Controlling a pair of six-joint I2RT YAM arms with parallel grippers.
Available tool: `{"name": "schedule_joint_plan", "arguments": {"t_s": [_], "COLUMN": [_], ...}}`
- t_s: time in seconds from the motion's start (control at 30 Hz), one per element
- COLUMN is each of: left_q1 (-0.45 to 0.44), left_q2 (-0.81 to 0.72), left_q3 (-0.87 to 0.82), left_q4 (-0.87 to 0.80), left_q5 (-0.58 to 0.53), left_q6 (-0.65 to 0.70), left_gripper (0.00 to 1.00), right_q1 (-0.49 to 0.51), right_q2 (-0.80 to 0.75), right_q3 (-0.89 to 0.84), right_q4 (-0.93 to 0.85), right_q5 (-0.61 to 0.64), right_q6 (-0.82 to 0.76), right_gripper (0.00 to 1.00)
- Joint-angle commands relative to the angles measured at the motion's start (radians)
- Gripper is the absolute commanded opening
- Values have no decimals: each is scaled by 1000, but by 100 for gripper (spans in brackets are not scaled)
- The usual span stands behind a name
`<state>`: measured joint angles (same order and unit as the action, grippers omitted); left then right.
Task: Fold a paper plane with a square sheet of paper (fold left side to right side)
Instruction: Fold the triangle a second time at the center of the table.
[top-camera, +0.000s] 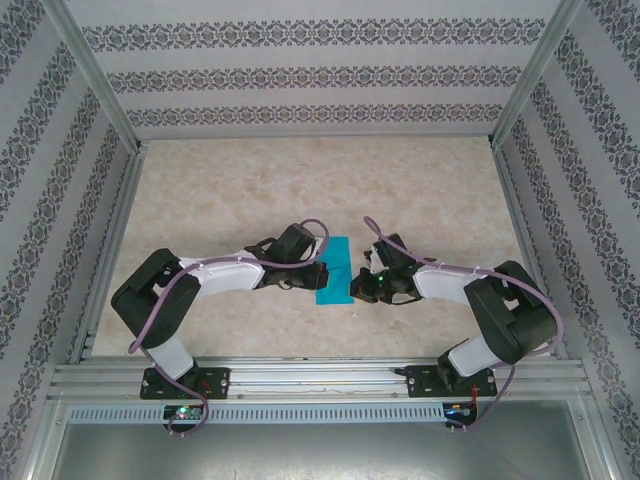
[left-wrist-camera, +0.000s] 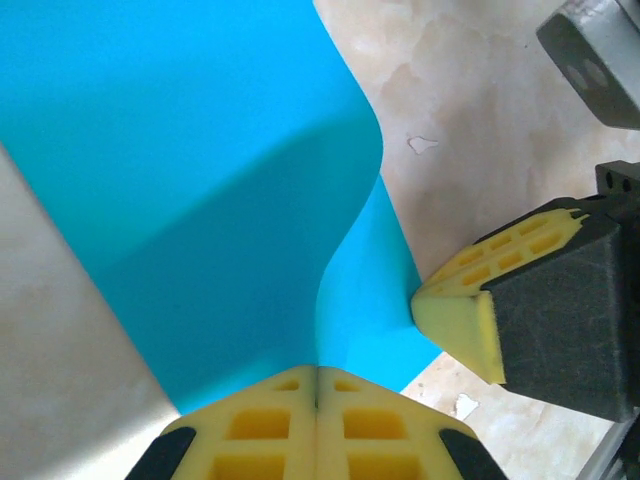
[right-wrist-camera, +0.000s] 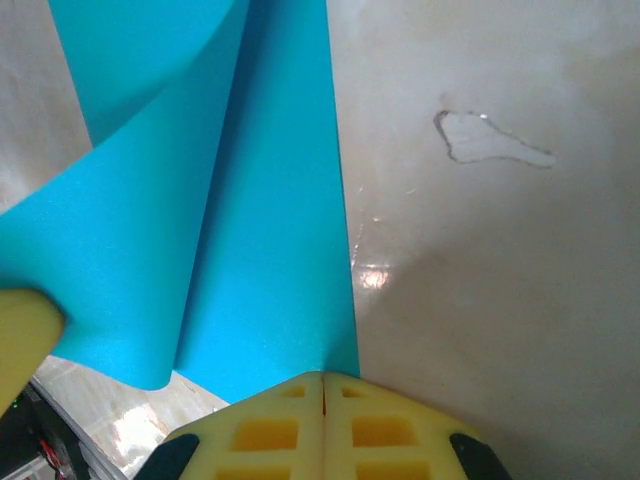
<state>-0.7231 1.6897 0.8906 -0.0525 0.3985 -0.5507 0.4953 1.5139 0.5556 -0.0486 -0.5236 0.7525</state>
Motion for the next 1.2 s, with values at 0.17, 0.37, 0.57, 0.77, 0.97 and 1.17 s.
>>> {"name": "schedule_joint_plan", "arguments": {"t_s": [0.17, 0.37, 0.57, 0.77, 0.97, 1.17], "left_q1": [52, 64, 68, 71, 77, 82], "left_q2": [35, 67, 92, 97, 99, 103], "left_q3": [46, 75, 93, 96, 94, 96], "left_q4": [-69, -87, -105, -106, -100, -100], "left_q5": [43, 45, 30, 13, 10, 4], "left_q6": [101, 127, 145, 150, 152, 157], "left_gripper": [0, 0, 0, 0, 0, 0], "right_q1": [9, 10, 9, 9, 9, 9], "right_q2": [43, 45, 49, 51, 57, 55], "right_q3": [4, 9, 10, 12, 10, 7], "right_q4": [-84, -90, -91, -96, -98, -99], "right_q5": [63, 66, 67, 69, 71, 73], "right_q6": [-36, -39, -39, -41, -42, -42], "right_gripper": [0, 0, 0, 0, 0, 0]}}
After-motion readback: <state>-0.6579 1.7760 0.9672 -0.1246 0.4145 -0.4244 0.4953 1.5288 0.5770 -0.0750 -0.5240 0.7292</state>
